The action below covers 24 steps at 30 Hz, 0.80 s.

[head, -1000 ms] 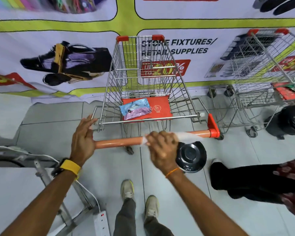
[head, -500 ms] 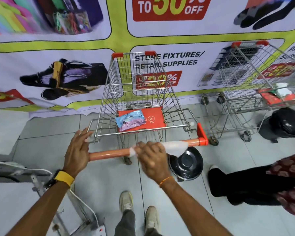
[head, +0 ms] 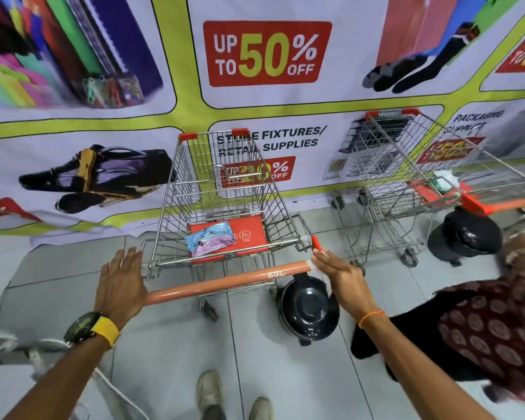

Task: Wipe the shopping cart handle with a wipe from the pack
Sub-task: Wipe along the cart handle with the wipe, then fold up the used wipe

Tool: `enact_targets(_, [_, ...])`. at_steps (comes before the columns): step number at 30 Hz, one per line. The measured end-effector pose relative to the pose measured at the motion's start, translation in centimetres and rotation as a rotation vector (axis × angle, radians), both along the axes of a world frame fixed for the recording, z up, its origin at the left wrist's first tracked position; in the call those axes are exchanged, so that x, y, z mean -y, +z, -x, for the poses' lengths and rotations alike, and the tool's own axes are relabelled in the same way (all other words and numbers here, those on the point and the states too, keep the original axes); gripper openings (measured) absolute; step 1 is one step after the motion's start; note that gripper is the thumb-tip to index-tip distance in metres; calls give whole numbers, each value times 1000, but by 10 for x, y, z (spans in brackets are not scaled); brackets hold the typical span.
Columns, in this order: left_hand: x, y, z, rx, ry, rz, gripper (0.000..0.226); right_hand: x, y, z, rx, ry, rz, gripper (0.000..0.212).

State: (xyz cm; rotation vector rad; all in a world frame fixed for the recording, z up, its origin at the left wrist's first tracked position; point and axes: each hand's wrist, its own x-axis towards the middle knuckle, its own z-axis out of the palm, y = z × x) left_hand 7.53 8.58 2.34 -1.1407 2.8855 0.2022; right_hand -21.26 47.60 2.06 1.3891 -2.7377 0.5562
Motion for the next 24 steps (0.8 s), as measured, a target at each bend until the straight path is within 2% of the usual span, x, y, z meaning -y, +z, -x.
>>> enact_targets(4, [-26, 19, 24, -90, -62, -12, 58, -3, 38, 0, 92, -217, 85, 31])
enact_targets(6, [-49, 30, 46, -162, -148, -82, 55, 2, 53, -4, 206, -319, 184, 20])
enact_targets(8, [-78, 42, 70, -225, -244, -203, 50, 8, 68, -10, 438, -377, 266, 28])
enact_targets(10, [-109, 54, 94, -279, -380, -343, 47, 15, 74, -14, 591, -390, 330, 35])
enact_targets(14, [-166, 69, 135, -279, -547, -567, 46, 34, 86, -21, 853, -516, 642, 24])
enact_targets(17, [-194, 76, 157, -296, -481, -806, 48, 45, 93, -21, 993, -610, 855, 15])
enact_targets(19, [-204, 77, 167, -355, -406, -948, 40, 50, 100, -23, 1049, -675, 958, 9])
enact_targets(22, [-208, 74, 183, -398, -312, -1062, 29, 50, 107, -25, 1193, -728, 1115, 13])
enact_targets(24, [-210, 75, 189, -368, -341, -1095, 20, 49, 103, -24, 1297, -752, 1154, 16])
